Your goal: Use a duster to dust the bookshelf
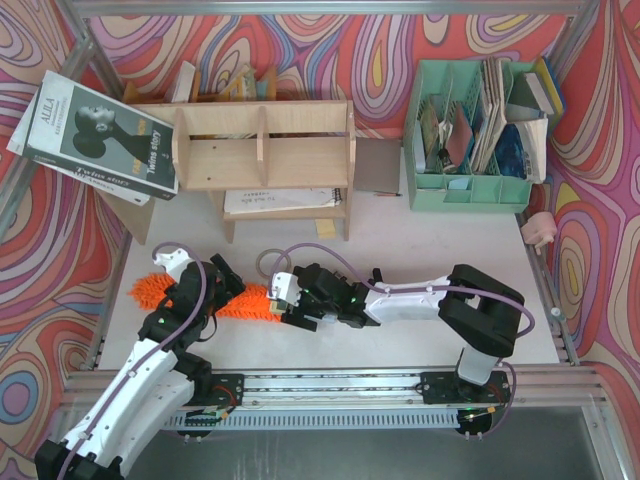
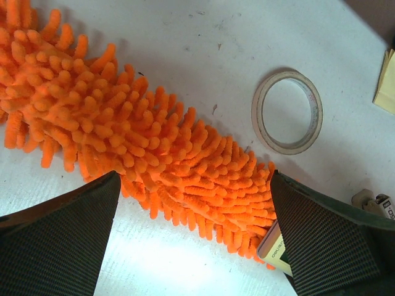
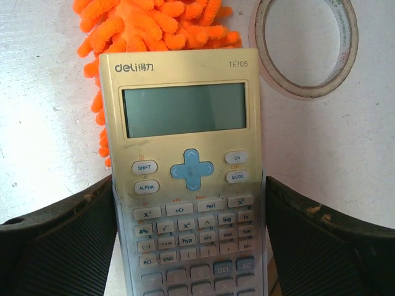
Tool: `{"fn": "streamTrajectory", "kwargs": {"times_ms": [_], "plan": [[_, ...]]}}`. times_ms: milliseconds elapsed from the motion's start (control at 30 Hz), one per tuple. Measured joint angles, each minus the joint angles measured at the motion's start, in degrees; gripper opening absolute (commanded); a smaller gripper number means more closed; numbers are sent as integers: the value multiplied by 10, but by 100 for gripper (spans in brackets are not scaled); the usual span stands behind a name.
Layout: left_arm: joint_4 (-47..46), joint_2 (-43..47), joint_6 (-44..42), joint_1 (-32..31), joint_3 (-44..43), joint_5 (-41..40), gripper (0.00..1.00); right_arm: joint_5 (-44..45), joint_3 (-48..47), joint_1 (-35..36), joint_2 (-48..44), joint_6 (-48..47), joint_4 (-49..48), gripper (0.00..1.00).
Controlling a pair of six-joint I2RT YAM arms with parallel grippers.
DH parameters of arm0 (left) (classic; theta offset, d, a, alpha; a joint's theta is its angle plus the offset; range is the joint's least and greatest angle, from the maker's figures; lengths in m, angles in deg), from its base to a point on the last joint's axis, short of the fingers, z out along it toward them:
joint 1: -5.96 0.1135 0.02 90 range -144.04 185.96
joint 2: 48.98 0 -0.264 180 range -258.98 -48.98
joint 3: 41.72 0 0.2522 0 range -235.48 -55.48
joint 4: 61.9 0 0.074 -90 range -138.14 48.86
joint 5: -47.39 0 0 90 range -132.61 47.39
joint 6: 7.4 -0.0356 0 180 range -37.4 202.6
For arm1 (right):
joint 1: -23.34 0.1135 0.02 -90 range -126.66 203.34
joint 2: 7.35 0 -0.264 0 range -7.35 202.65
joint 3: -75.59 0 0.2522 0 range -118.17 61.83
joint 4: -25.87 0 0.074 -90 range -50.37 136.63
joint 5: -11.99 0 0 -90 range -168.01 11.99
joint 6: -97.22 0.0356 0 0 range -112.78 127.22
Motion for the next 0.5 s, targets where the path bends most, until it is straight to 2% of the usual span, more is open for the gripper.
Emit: {"fn": "streamTrajectory", "kwargs": {"times_ms": [500], "plan": [[0, -3, 0, 1, 0, 0, 98, 21, 2, 24, -36, -4, 11, 70]]}}
